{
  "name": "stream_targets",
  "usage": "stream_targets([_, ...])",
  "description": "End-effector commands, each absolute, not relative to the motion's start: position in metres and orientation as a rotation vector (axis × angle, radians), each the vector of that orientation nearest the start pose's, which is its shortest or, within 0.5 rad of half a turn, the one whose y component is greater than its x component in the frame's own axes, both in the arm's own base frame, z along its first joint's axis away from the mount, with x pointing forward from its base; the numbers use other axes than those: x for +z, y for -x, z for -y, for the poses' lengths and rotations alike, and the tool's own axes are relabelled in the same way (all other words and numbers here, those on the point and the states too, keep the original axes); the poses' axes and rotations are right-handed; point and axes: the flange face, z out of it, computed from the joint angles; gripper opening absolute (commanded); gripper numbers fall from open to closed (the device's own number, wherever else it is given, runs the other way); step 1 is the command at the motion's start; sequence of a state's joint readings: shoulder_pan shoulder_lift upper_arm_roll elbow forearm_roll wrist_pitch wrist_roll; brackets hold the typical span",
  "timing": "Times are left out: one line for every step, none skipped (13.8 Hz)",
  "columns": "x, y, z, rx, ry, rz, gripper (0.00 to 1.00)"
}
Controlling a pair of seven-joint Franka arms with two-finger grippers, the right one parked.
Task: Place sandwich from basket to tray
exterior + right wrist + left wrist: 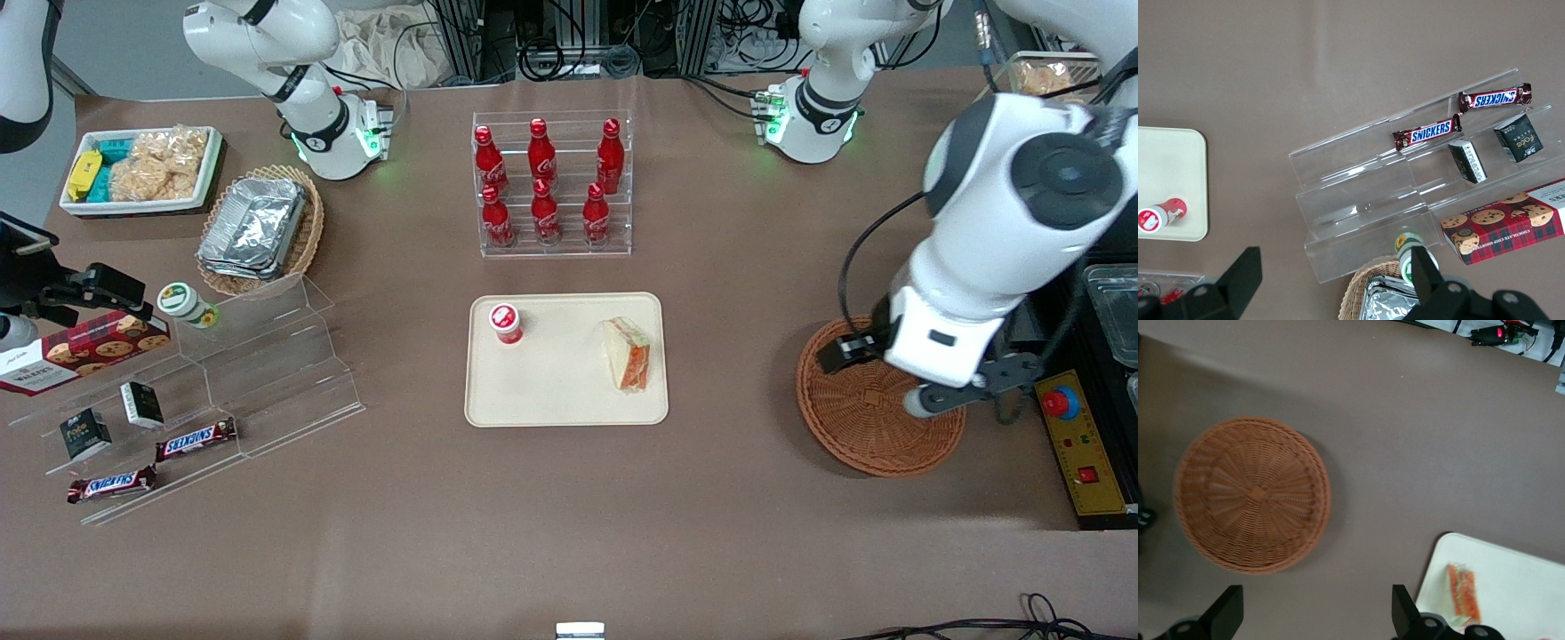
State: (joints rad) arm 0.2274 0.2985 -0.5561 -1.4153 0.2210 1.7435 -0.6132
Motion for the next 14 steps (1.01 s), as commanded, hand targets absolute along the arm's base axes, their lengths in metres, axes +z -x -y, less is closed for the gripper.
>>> stream_targets([0.584, -0.605, 0.107, -0.148, 3.093, 0.346, 1.00])
stream_targets([0.591, -0.598, 0.094, -0.156, 3.101, 0.308, 1.00])
stream_targets([0.599, -0.590, 0.083, -0.167, 3.105, 0.283, 1.00])
stream_targets([0.603, -0.583, 0.073, -0.170, 3.110, 0.268, 1.00])
stream_targets([0.609, -0.575, 0.064, -0.177, 3.115, 0.233, 1.00])
stream_targets([0.611, -0.567, 0.058, -0.185, 3.121, 0.196, 1.00])
stream_targets([0.613, -0.559, 0.048, -0.196, 3.123, 0.175, 1.00])
stream_targets([0.615, -0.550, 0.042, -0.211, 3.131, 0.159, 1.00])
stream_targets([0.615, -0.543, 0.035, -0.220, 3.150, 0.164, 1.00])
stream_targets([0.614, -0.536, 0.030, -0.224, 3.159, 0.162, 1.00])
stream_targets([0.612, -0.527, 0.027, -0.234, 3.159, 0.161, 1.00])
stream_targets([0.611, -0.520, 0.026, -0.258, 3.162, 0.162, 1.00])
stream_targets([0.607, -0.511, 0.026, -0.270, 3.163, 0.161, 1.00])
stream_targets([0.606, -0.505, 0.025, -0.279, 3.164, 0.161, 1.00])
